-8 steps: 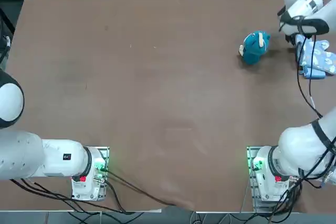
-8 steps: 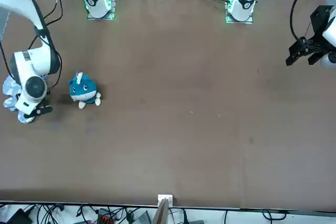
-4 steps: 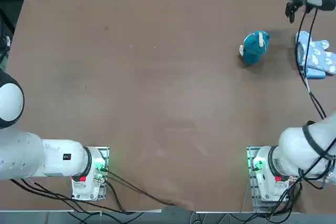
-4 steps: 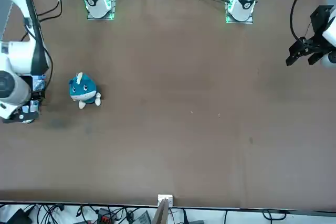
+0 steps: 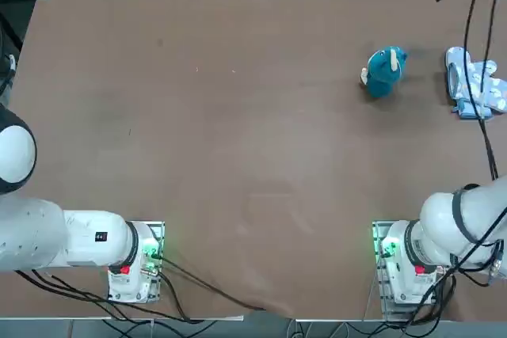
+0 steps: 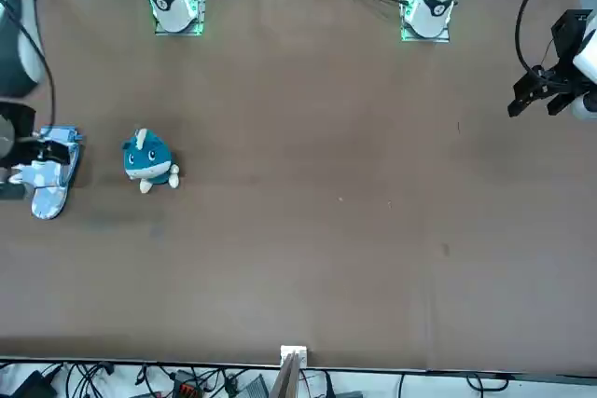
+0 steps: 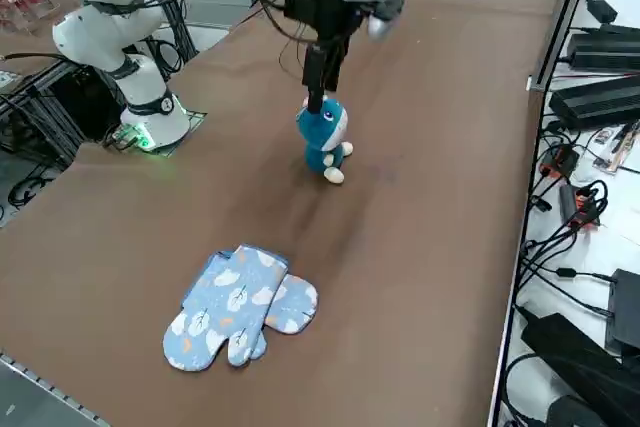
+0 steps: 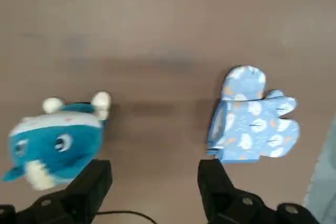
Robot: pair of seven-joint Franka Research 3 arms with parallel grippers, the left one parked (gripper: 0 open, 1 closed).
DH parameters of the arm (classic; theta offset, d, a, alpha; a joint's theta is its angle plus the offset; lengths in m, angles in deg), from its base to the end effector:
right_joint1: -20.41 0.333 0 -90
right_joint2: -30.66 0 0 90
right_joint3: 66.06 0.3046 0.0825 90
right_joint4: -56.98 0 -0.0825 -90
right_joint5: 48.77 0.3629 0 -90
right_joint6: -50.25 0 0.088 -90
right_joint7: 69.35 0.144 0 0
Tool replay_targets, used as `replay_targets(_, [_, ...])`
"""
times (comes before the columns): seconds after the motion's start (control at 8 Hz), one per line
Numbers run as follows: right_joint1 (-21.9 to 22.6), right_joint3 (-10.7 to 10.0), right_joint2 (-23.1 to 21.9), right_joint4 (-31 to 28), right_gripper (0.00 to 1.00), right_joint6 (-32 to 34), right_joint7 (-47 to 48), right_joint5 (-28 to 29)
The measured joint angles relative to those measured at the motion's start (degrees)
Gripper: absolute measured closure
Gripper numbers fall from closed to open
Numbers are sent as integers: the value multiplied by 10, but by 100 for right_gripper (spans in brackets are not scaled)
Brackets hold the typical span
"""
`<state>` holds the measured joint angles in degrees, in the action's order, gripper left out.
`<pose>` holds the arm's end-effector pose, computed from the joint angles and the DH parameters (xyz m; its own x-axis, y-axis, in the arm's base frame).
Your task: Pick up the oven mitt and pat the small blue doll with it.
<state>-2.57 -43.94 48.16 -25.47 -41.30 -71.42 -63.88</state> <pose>0.6039 -0.0722 0.4745 0.9912 0.0260 -0.1296 0.0445 -0.9889 0.1421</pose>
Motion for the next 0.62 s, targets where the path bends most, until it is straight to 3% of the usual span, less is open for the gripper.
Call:
replay_targets(0.25, [-1, 0, -38, 17, 0, 28, 0, 83])
replay_targets(0.5, [6, -1, -77, 19, 0, 41, 0, 102])
replay_targets(0.62, [34, -21, -95, 19, 0, 53, 0, 105])
